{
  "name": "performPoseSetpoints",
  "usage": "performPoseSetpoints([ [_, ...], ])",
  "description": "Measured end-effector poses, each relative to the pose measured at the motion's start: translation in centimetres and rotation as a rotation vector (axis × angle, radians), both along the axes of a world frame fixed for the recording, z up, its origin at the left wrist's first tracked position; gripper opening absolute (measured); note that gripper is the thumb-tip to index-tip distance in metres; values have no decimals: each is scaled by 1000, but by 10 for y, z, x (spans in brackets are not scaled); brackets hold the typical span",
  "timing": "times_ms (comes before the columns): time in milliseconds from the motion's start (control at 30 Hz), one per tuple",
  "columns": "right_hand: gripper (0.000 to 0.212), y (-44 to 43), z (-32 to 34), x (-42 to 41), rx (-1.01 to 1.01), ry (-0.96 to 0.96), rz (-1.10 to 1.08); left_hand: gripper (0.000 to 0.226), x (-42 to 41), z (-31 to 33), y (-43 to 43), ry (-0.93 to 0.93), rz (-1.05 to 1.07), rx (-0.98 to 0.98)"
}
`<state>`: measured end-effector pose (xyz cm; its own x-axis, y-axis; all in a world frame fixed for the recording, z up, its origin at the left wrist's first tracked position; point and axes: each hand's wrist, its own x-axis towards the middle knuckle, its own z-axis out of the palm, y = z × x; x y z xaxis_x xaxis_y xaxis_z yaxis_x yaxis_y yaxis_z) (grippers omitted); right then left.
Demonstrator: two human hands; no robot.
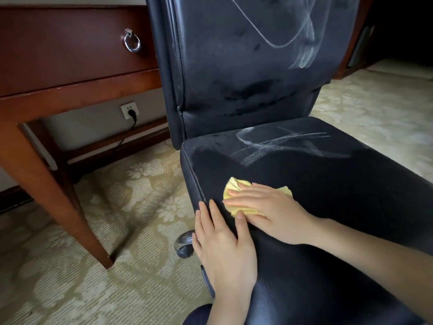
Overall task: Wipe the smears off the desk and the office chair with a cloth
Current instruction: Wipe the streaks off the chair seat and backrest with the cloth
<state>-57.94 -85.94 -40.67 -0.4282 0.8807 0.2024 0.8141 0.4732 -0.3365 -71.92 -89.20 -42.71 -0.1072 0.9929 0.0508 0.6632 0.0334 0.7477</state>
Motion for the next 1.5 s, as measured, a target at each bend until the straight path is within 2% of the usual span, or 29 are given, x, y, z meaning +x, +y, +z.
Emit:
performPoseSetpoints([
  [233,45,-24,12,36,-136,-37,147,66,-5,3,8,20,-77,-78],
  [367,45,-8,14,40,-198,-25,116,59,-15,6,33,263,-67,47],
  [533,41,21,8,50,-183,2,5,63,-15,-1,57,103,-178,72],
  [633,33,46,7,55,-157,3,-44,73,-17,-9,56,87,-237,105],
  [733,27,76,3,55,-120,5,-154,73,-20,-13,58,46,-240,101],
  [900,34,122,-3,43,-90,74,-313,68,-18,-17,59,16,-215,136],
  [1067,41,150,-3,12,-98,2,-375,72,-17,-20,59,-9,-194,157],
  [1300,43,104,1,-2,-70,41,-202,55,-18,-17,60,-94,-203,142],
  [1500,43,30,0,14,-78,15,-61,58,-21,-13,60,-69,-230,126],
])
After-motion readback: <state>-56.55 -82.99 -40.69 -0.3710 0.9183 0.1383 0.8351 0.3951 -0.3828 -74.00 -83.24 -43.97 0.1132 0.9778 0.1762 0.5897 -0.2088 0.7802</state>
